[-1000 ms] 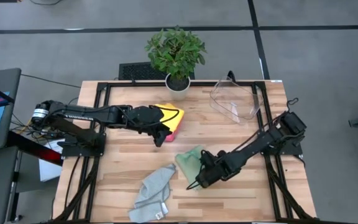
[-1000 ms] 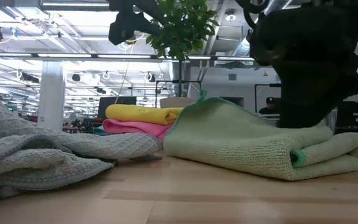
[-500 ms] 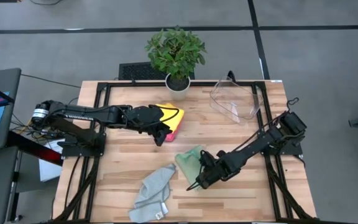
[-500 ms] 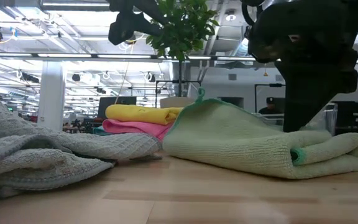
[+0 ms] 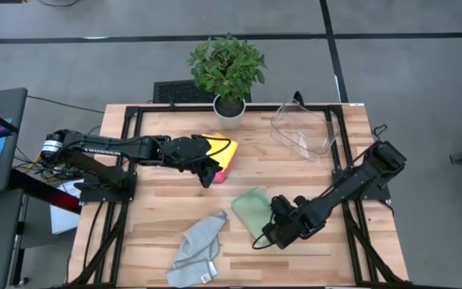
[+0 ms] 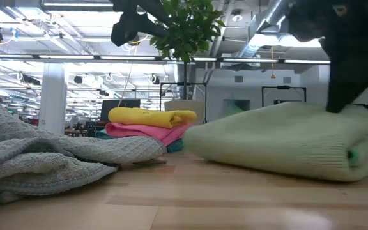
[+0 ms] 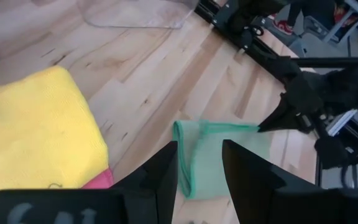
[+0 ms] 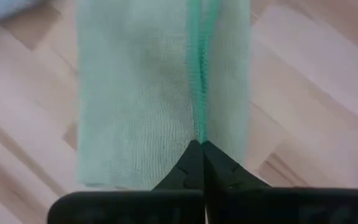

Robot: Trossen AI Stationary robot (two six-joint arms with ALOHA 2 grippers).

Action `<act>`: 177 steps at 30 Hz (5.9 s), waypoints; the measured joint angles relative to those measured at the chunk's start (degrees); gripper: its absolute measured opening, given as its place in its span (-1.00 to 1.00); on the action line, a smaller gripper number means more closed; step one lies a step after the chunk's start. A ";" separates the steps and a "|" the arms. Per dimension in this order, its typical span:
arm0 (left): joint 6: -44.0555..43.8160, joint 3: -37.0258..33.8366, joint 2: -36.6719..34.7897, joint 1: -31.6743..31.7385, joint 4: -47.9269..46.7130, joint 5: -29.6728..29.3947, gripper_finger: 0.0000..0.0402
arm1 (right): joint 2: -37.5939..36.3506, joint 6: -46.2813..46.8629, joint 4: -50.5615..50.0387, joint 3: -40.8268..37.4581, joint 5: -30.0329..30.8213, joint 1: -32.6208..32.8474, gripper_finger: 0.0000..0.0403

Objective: Fold microfiber towels
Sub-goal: Fold the light green microfiber towel

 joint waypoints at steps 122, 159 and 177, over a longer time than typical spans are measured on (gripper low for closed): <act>-6.19 -0.43 24.64 -9.26 28.41 15.86 -0.42 | -3.81 -27.66 6.47 -10.52 -4.01 -9.06 -0.68; -5.47 0.59 17.91 -0.27 33.76 29.23 -0.47 | -9.98 -44.05 22.38 -14.71 -3.99 -13.62 0.32; -4.54 0.59 17.92 -0.31 27.83 28.66 -0.47 | -5.38 -48.87 27.57 -14.67 -12.94 -17.20 -0.63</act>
